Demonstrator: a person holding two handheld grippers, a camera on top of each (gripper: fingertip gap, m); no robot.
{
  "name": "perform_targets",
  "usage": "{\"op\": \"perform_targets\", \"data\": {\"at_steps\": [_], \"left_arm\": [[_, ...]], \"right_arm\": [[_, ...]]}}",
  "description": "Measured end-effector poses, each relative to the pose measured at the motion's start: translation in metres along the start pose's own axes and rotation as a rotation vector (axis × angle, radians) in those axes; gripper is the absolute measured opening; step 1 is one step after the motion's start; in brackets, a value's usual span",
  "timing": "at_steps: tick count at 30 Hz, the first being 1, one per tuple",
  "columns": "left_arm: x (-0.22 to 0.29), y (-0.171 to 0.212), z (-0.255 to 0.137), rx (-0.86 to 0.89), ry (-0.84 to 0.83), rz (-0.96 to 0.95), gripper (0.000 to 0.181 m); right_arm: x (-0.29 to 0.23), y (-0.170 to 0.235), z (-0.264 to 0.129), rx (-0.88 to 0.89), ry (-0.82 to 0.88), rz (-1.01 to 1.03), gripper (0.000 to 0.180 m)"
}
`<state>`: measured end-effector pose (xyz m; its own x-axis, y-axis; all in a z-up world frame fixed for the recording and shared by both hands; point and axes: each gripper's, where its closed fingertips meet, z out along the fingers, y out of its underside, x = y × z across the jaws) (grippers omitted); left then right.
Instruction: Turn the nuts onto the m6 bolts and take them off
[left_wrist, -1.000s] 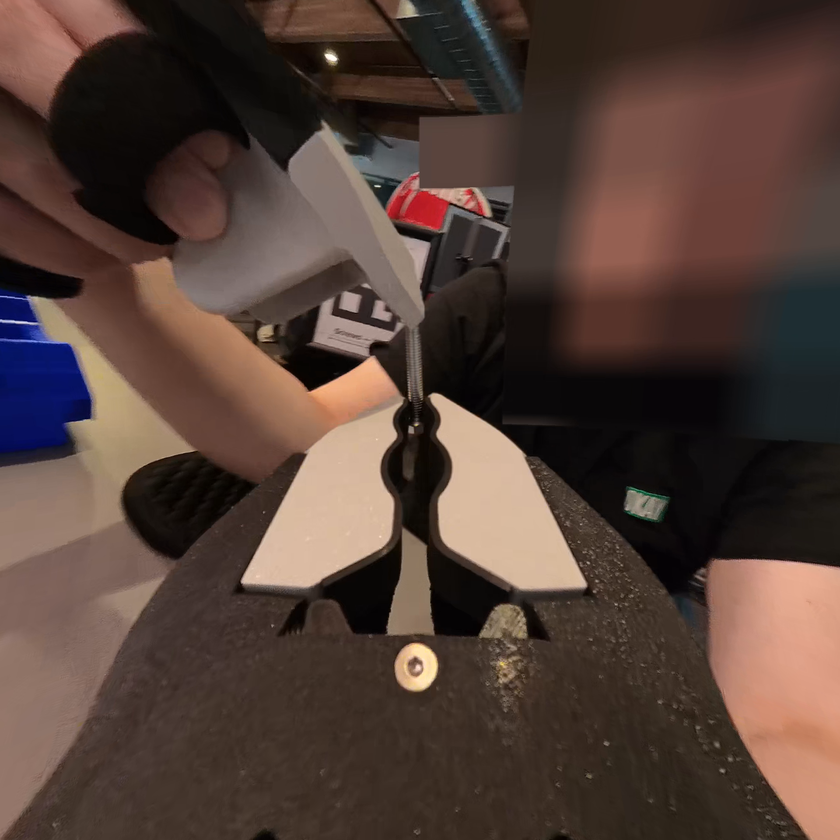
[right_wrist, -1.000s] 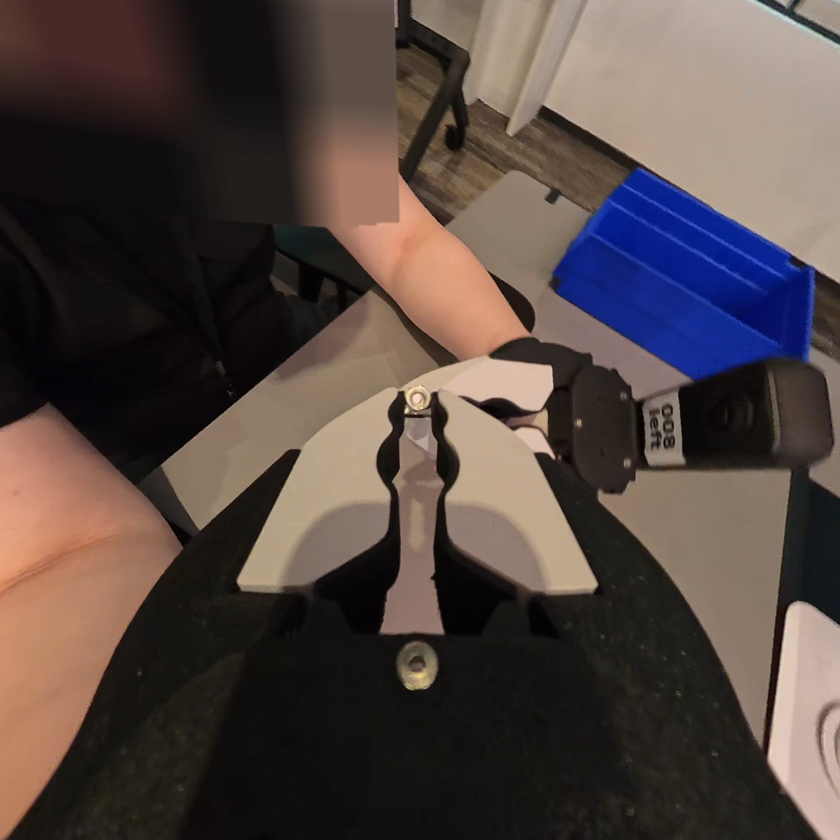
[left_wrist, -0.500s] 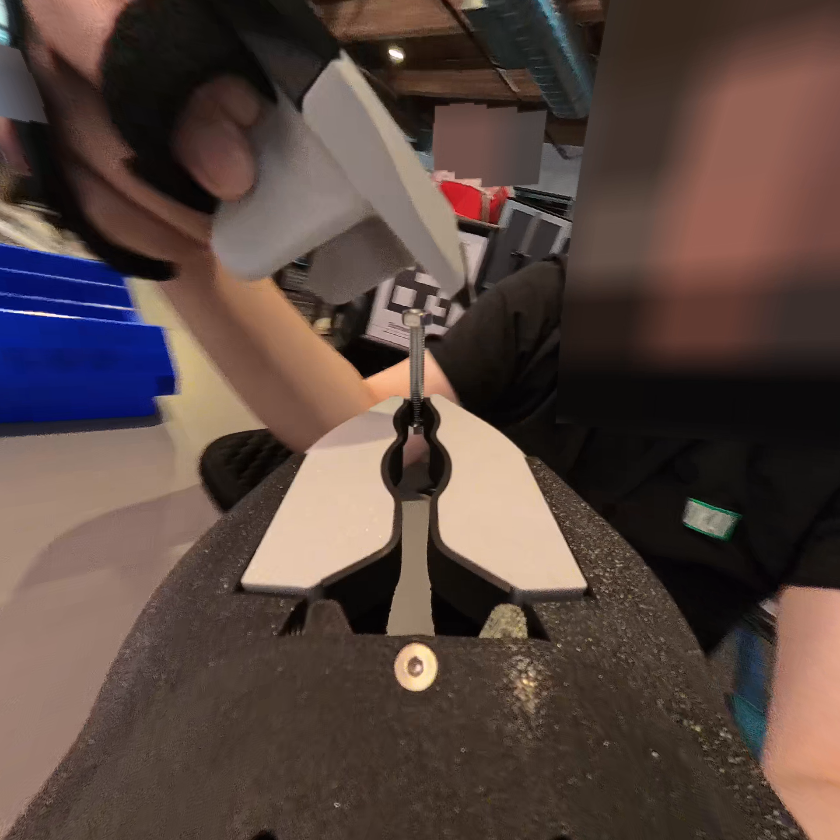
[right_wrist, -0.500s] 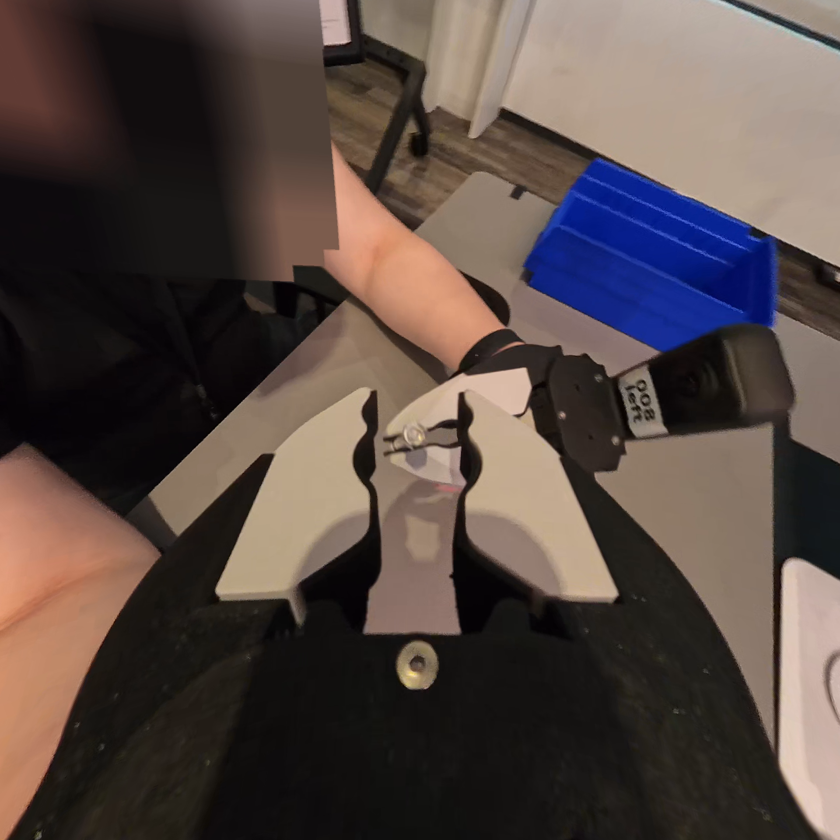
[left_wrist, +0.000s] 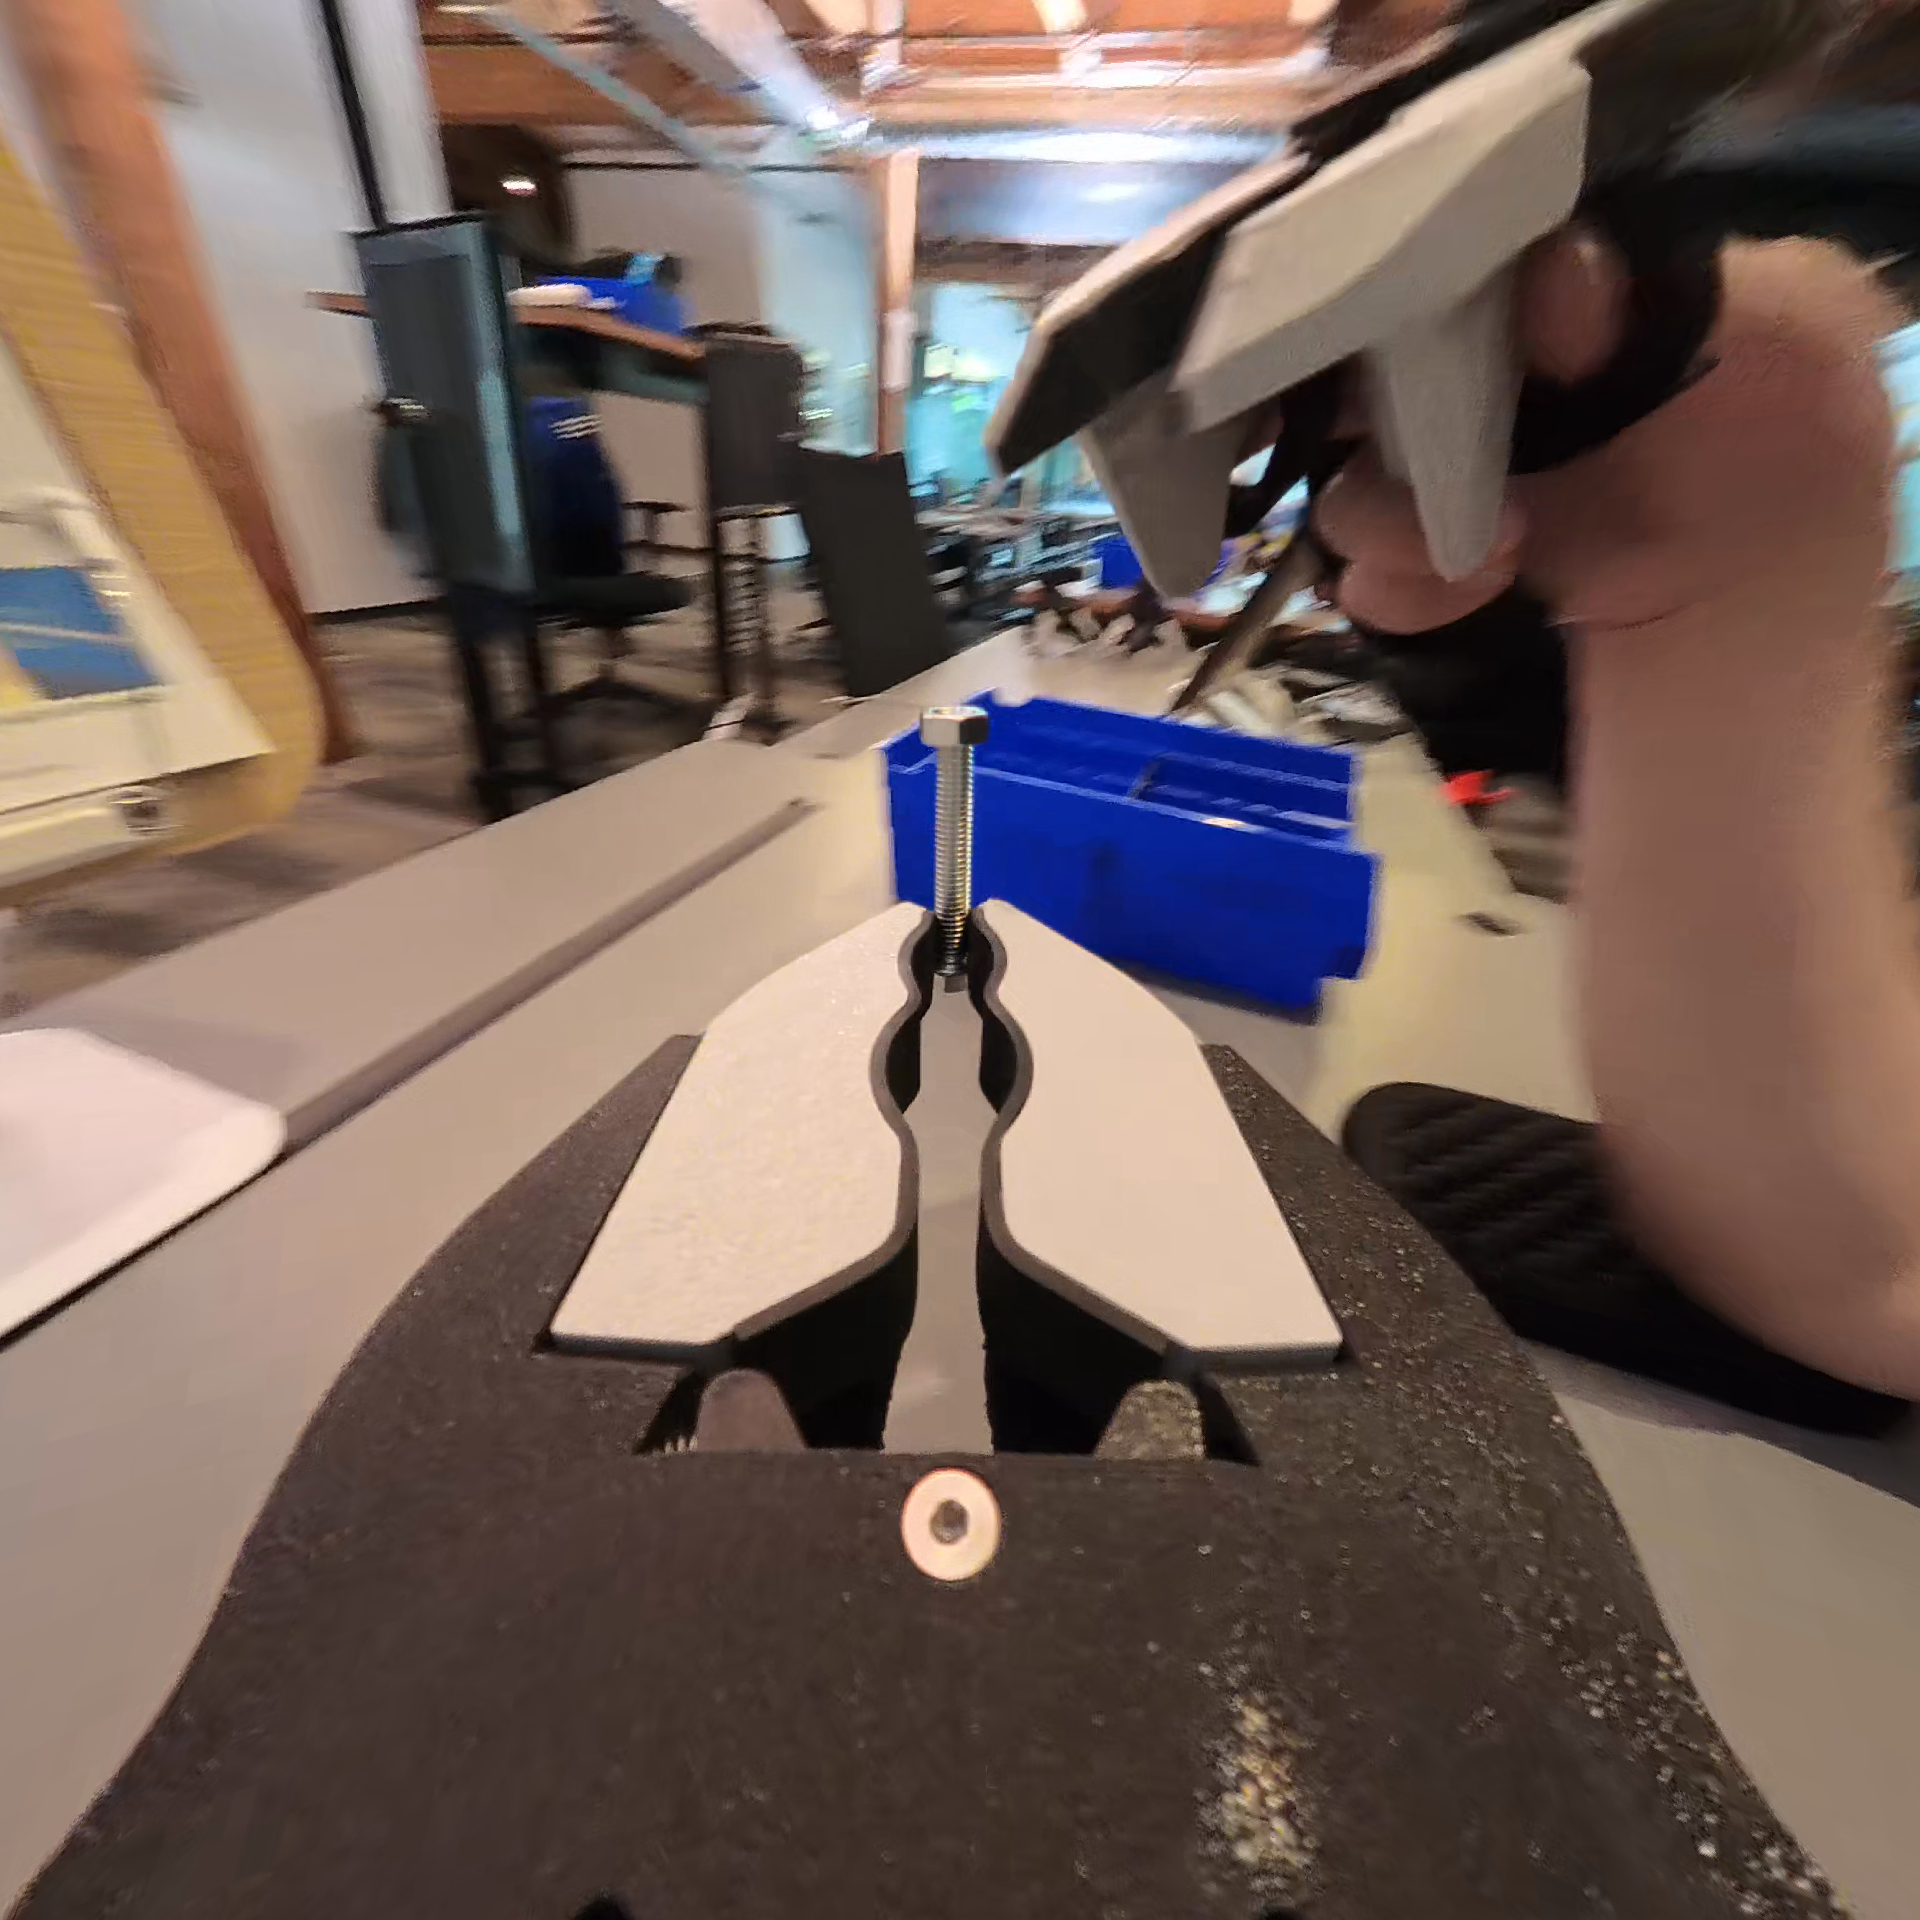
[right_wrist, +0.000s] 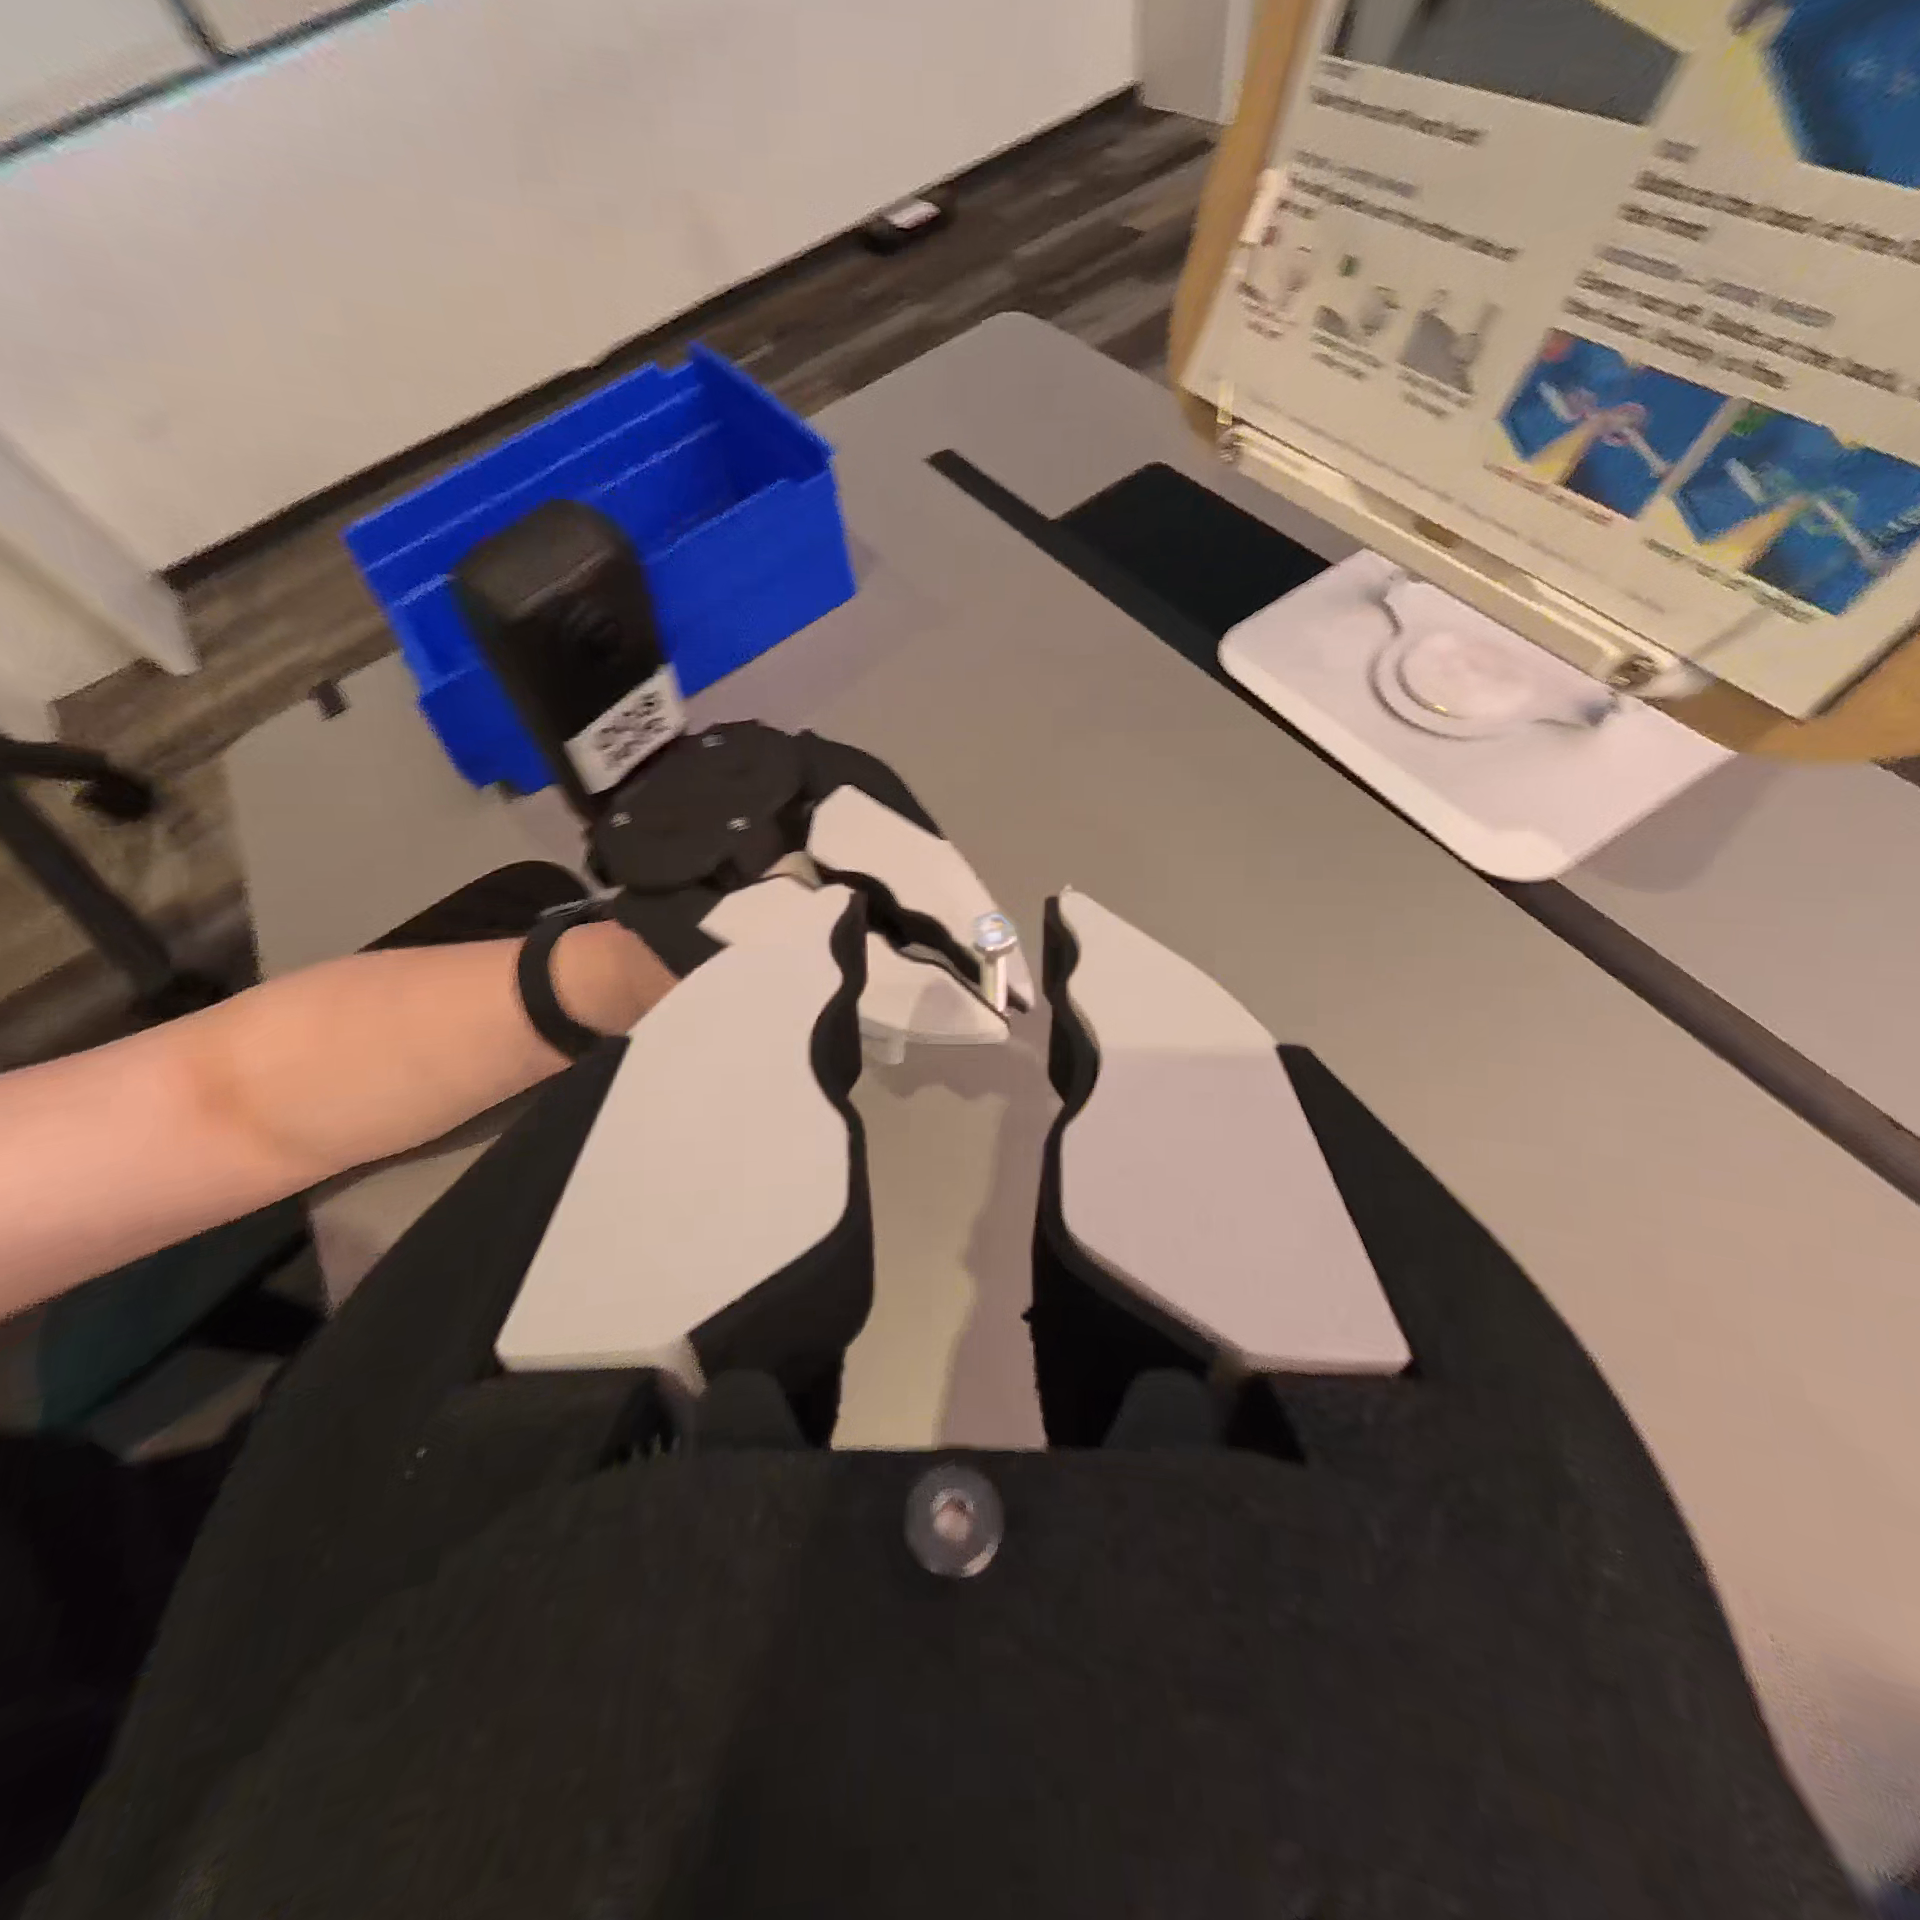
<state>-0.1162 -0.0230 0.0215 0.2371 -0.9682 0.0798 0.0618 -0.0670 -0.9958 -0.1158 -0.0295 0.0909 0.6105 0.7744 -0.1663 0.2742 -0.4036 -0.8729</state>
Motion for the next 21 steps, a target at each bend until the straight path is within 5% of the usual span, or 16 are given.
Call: {"op": "perform_targets", "data": {"at_steps": [5, 21], "left_arm": [[-0.008, 0.003, 0.003, -0.03, -0.124, 0.069, 0.005], [0.004, 0.003, 0.005, -0.061, -0.019, 0.02, 0.005]], "right_arm": [[0.017, 0.012, 0.017, -0.094, 0.165, 0.002, 0.032], [0.011, 0.032, 0.027, -0.224, 0.097, -0.077, 0.01]]}}
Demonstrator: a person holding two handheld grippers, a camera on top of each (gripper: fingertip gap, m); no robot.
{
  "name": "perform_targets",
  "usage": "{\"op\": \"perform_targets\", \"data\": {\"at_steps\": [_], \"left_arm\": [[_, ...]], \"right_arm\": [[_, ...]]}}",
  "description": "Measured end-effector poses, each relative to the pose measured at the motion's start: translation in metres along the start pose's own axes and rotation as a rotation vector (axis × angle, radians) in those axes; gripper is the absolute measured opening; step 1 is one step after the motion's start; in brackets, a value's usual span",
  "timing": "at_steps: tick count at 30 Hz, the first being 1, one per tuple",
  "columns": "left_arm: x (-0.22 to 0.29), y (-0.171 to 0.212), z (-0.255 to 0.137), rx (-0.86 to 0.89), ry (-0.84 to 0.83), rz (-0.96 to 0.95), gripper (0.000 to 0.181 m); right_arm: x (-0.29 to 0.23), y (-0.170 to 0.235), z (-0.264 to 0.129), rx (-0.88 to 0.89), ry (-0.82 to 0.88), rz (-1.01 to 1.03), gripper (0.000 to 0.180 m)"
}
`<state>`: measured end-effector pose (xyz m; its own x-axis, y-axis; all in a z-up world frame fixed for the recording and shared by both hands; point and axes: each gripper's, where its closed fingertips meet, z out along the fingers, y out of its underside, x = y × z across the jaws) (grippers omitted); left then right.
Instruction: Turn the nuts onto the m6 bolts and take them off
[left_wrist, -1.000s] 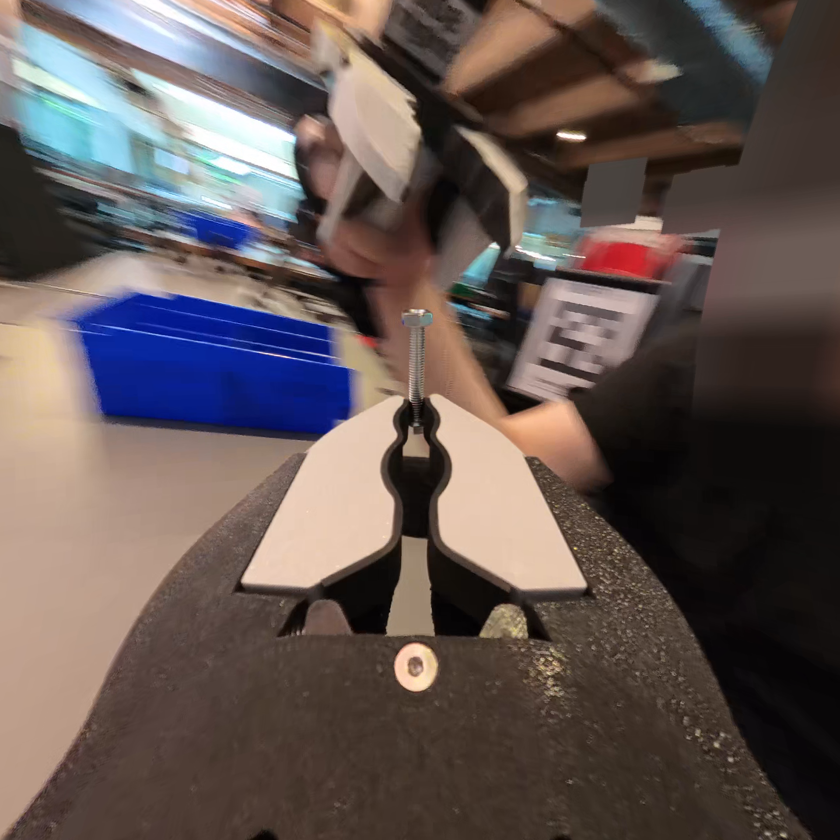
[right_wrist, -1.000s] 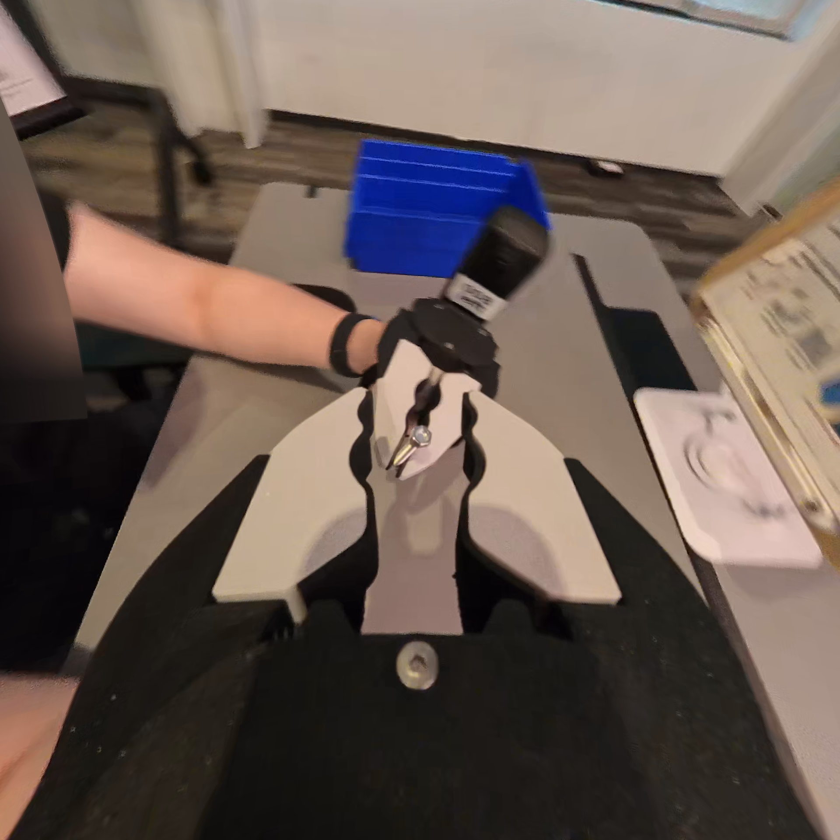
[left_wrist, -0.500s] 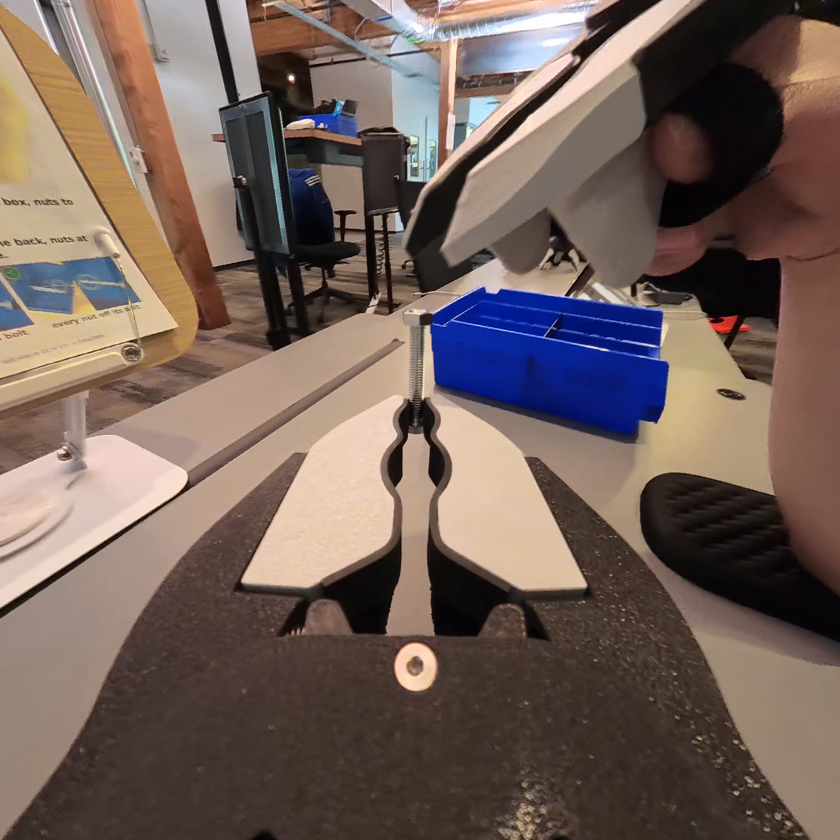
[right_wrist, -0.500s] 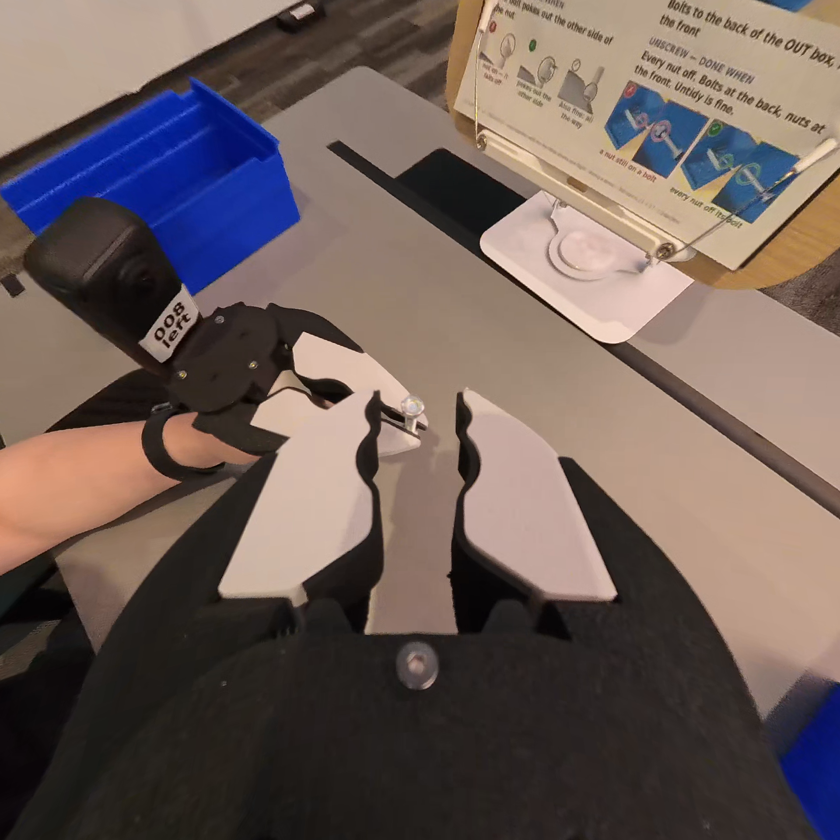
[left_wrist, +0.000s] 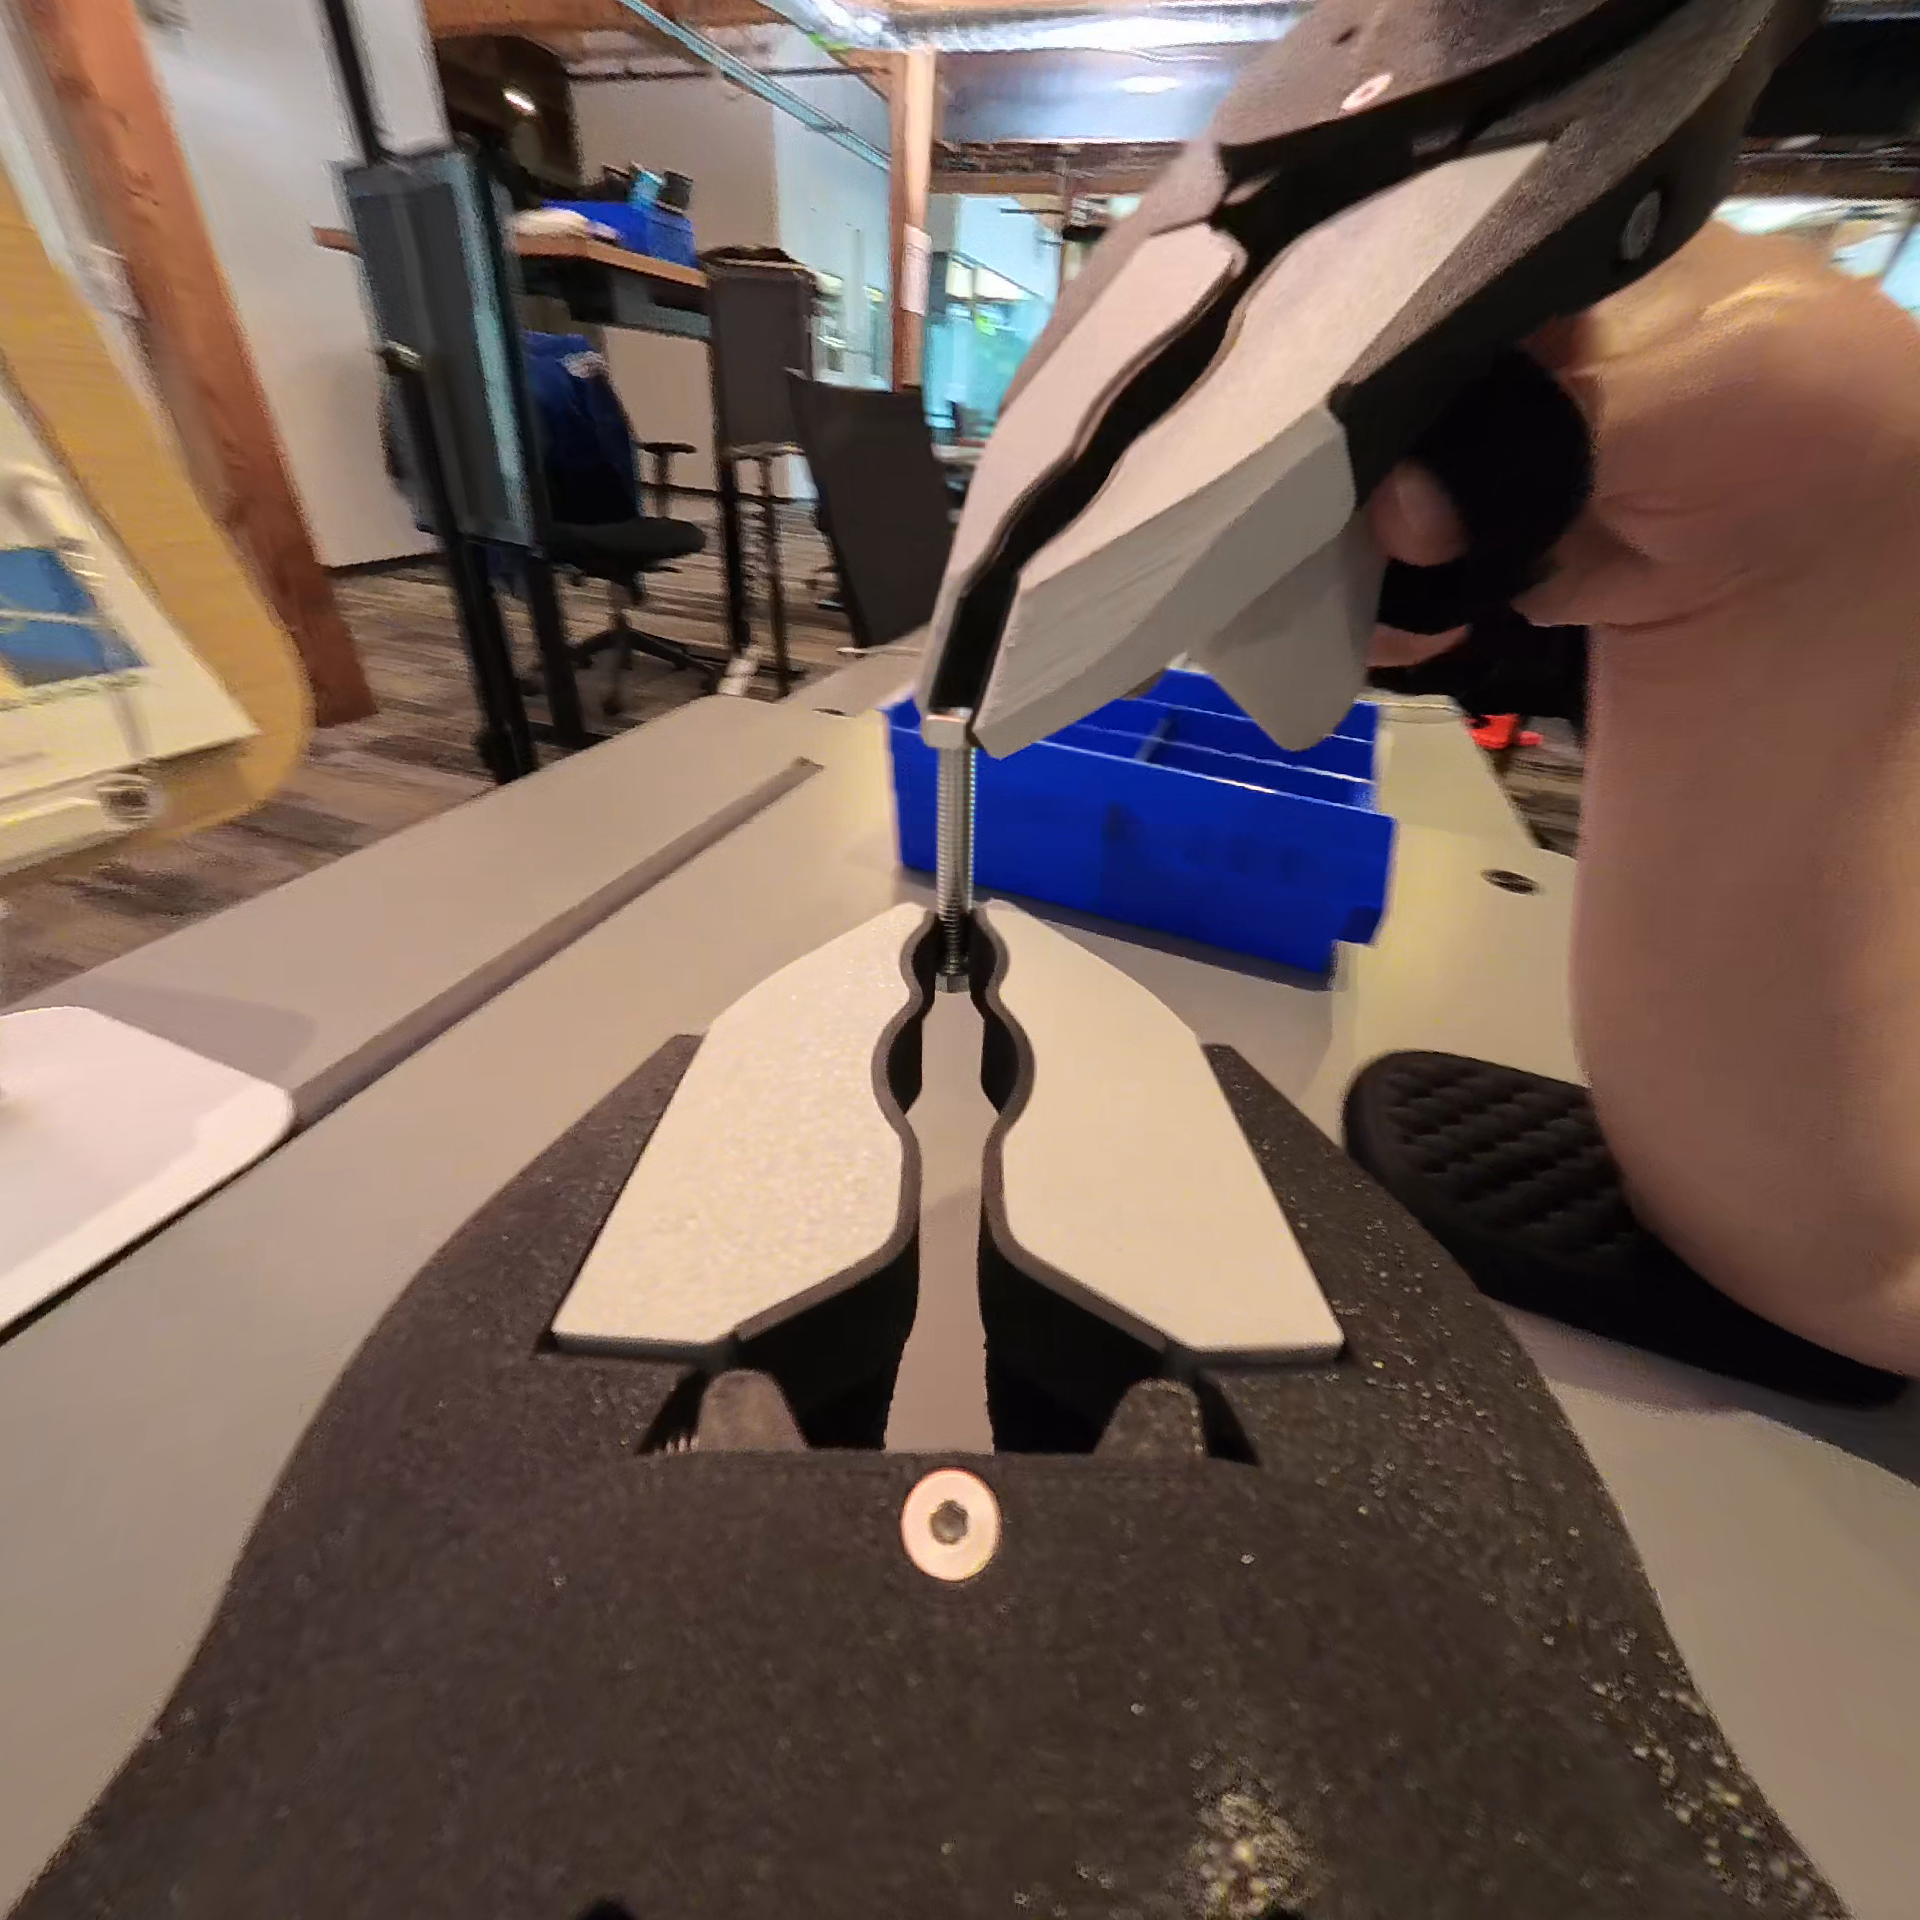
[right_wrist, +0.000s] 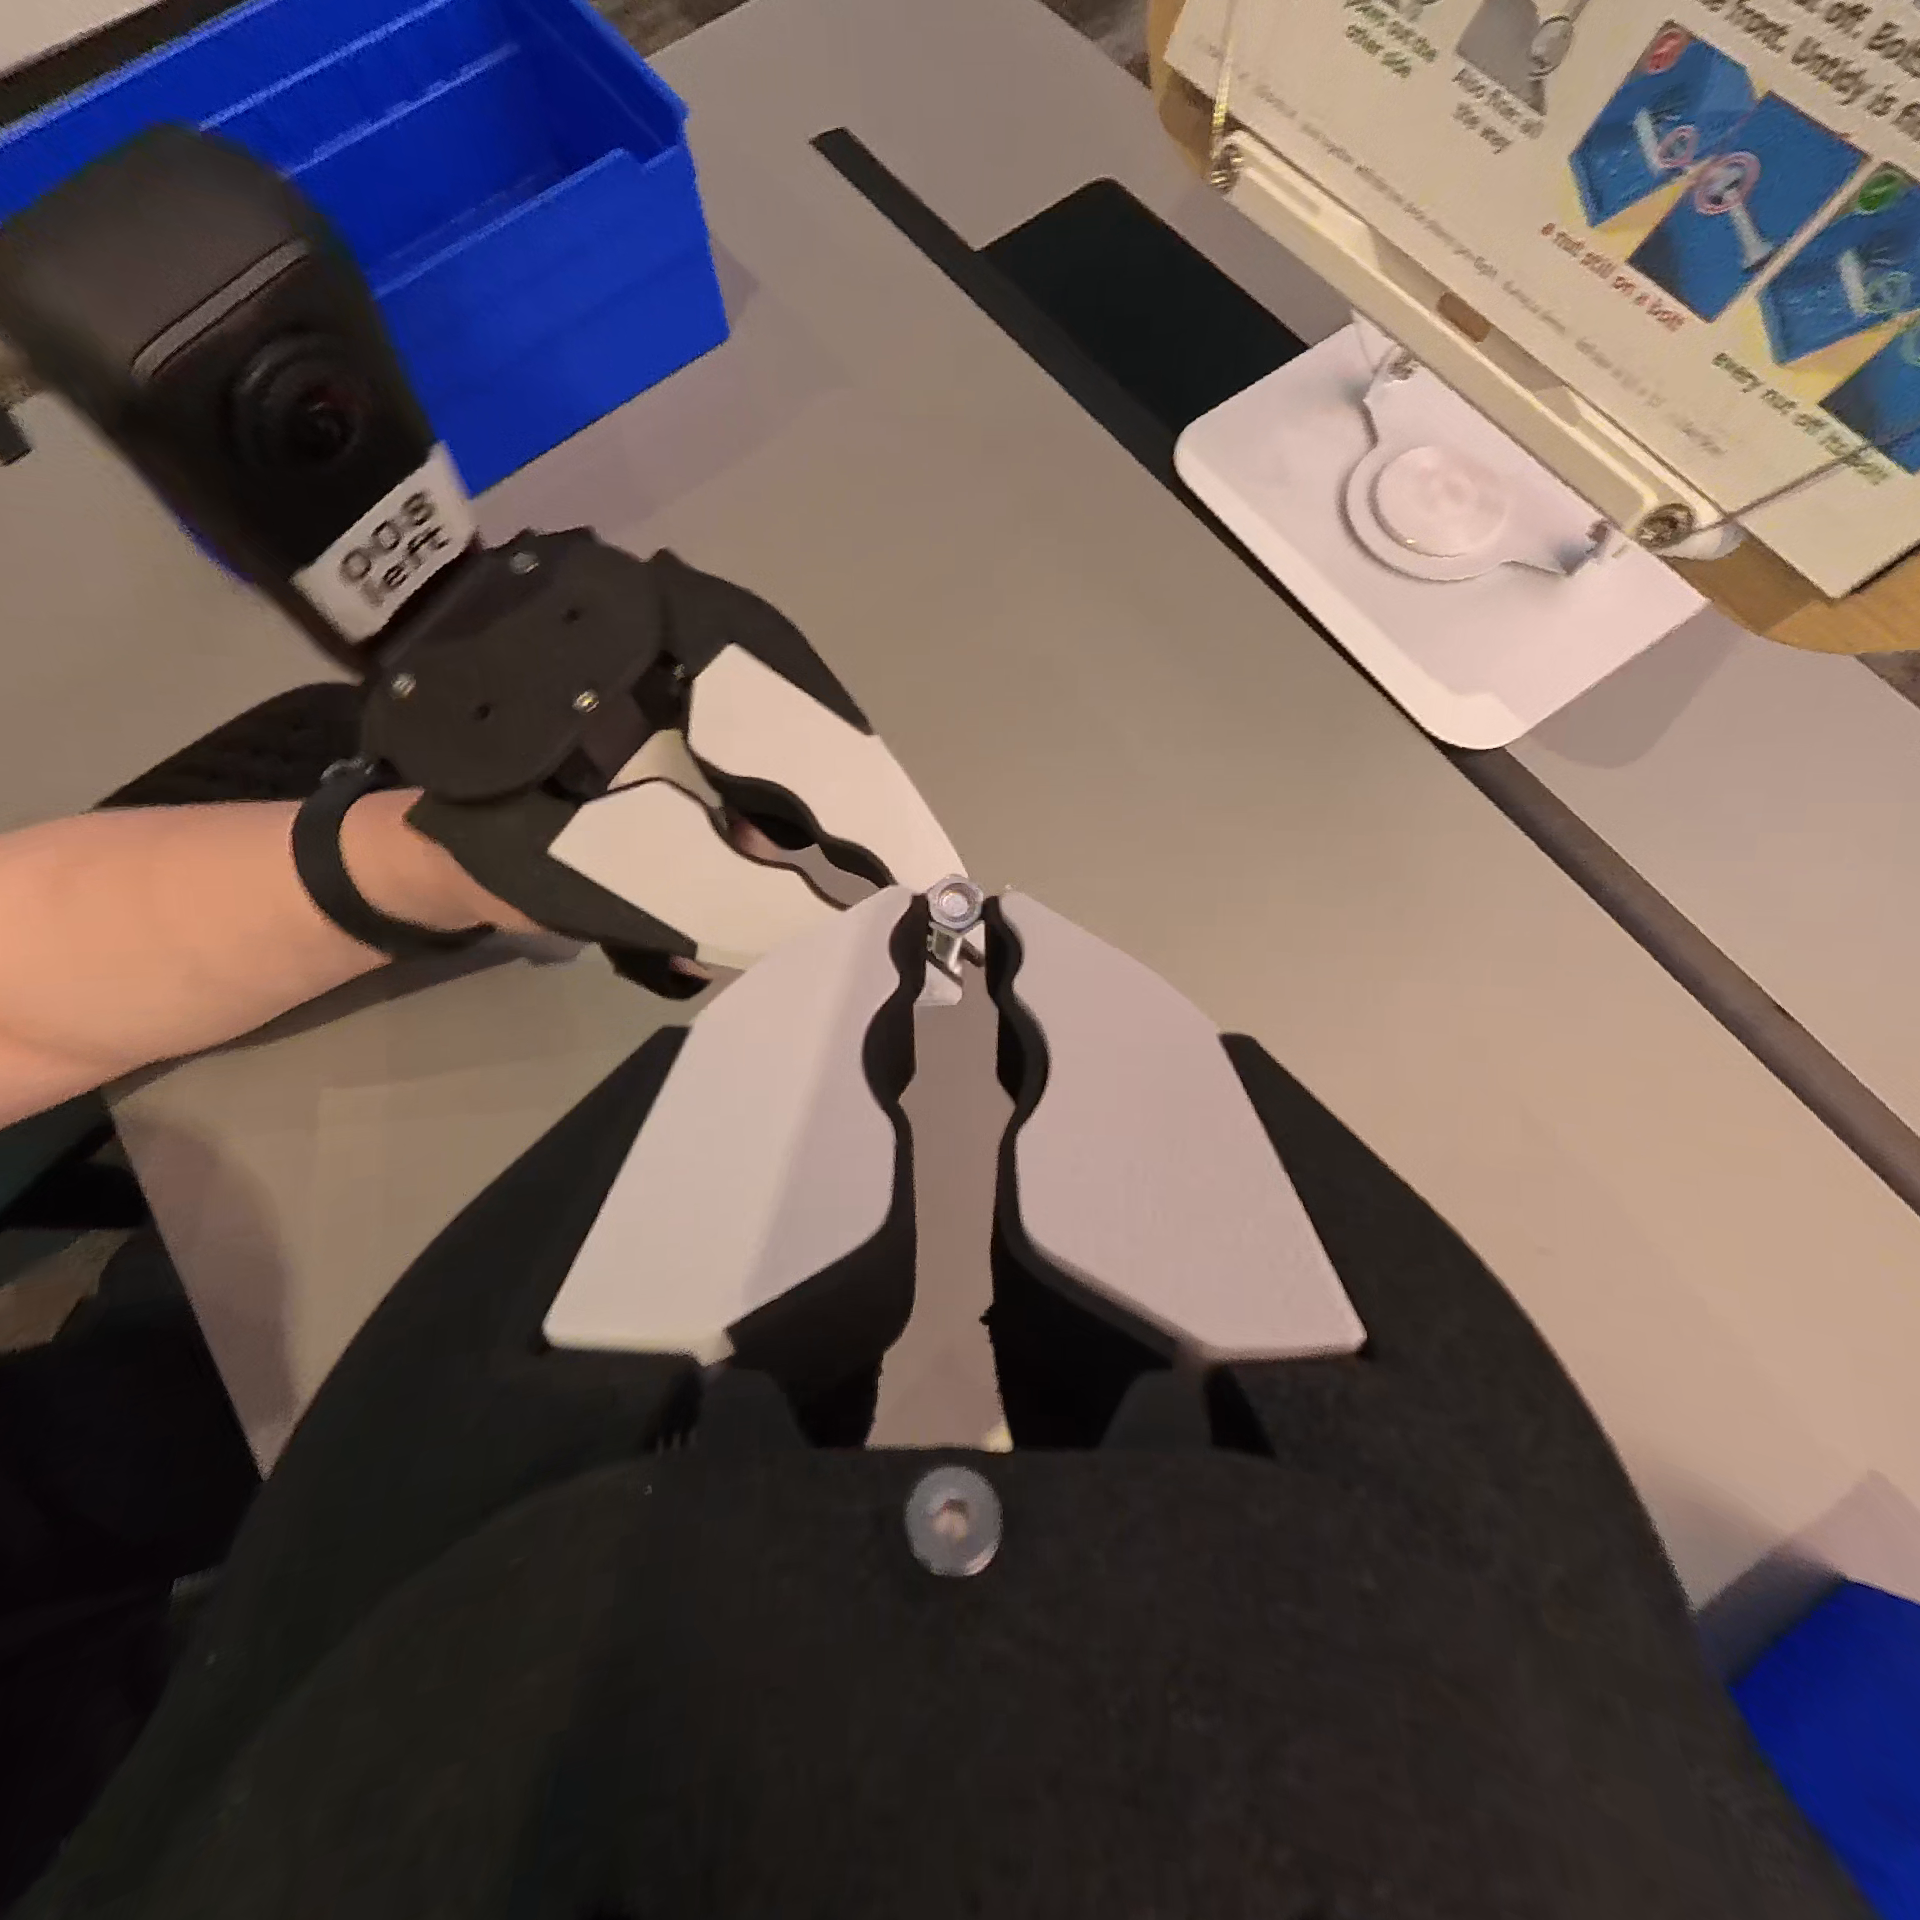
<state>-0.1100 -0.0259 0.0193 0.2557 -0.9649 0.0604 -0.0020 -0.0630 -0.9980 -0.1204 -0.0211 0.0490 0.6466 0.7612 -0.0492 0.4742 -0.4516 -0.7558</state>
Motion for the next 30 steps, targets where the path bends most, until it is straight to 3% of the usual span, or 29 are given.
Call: {"op": "perform_targets", "data": {"at_steps": [7, 11, 15, 23, 30], "left_arm": [[0.065, -0.016, -0.028, -0.025, 0.608, -0.226, 0.005], [0.092, -0.016, -0.042, -0.058, 0.786, -0.191, 0.005], [0.116, -0.019, -0.054, -0.063, 0.971, -0.253, 0.005], [0.134, -0.012, -0.063, -0.088, 1.153, -0.337, 0.005], [0.13, -0.013, -0.061, -0.069, 1.114, -0.302, 0.005]], "right_arm": [[-0.051, 0.009, -0.036, 0.113, -0.453, -0.283, 0.01], [-0.079, 0.02, -0.05, 0.193, -0.605, -0.551, 0.01], [-0.099, 0.027, -0.063, 0.274, -0.75, -0.682, 0.01], [-0.114, 0.038, -0.065, 0.321, -0.914, -0.786, 0.01], [-0.112, 0.036, -0.065, 0.345, -0.899, -0.775, 0.01]]}}
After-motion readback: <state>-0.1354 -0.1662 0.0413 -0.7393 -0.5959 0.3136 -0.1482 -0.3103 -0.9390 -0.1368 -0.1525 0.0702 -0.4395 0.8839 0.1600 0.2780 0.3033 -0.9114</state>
